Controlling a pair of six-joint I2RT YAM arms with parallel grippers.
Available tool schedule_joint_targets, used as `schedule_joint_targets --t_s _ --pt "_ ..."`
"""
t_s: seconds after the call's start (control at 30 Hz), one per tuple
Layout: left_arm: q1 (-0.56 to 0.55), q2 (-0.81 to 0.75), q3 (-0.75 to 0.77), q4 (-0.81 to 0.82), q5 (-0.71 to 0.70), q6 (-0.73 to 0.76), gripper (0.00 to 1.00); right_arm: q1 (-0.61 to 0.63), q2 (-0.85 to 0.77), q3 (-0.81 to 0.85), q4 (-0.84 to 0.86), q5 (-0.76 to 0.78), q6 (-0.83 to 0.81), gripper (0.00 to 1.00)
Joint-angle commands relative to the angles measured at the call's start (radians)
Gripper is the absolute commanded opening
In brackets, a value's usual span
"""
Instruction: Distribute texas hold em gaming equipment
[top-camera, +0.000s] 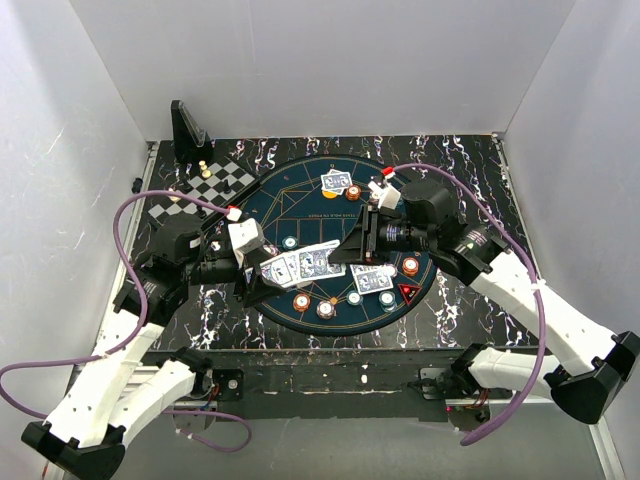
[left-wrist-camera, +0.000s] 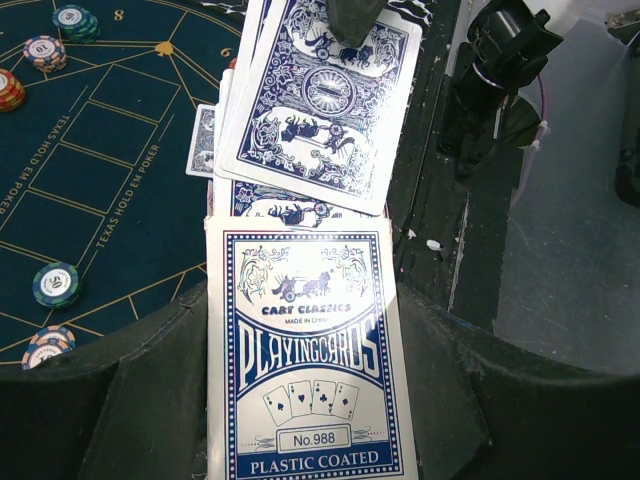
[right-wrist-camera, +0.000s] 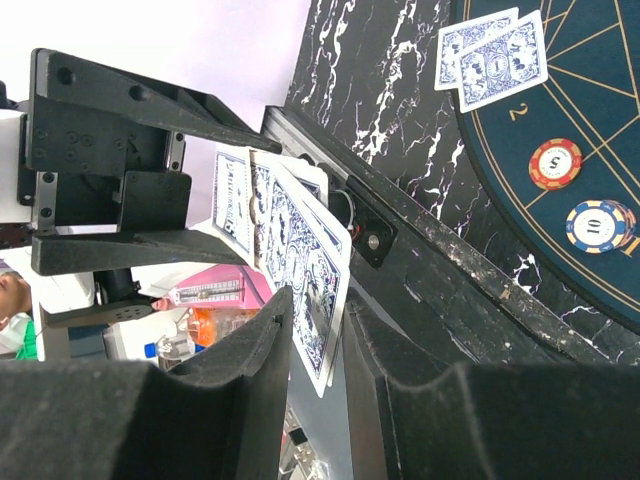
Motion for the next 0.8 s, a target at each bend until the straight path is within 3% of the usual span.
schedule_joint_targets --t_s 0.0,0.23,0.47,0.77 --pt "0.005 -0.019 0.010 0.030 0.023 -0.008 0.00 -0.006 0.004 0.035 0.007 -0.012 -0.023 0.33" --pt "0.005 -0.020 0.009 0.028 0.020 -0.007 0.00 -0.008 0.007 0.070 -0.036 0.011 -0.052 0.23" --pt "0.005 -0.014 0.004 0.028 0.018 -0.010 0.00 -0.038 -0.039 0.093 -0.043 -0.012 -0.045 0.04" --pt "0.005 -0.014 0.003 0.024 0.013 -0.005 0.00 -0.080 -0.057 0.112 0.000 -0.093 -0.010 0.01"
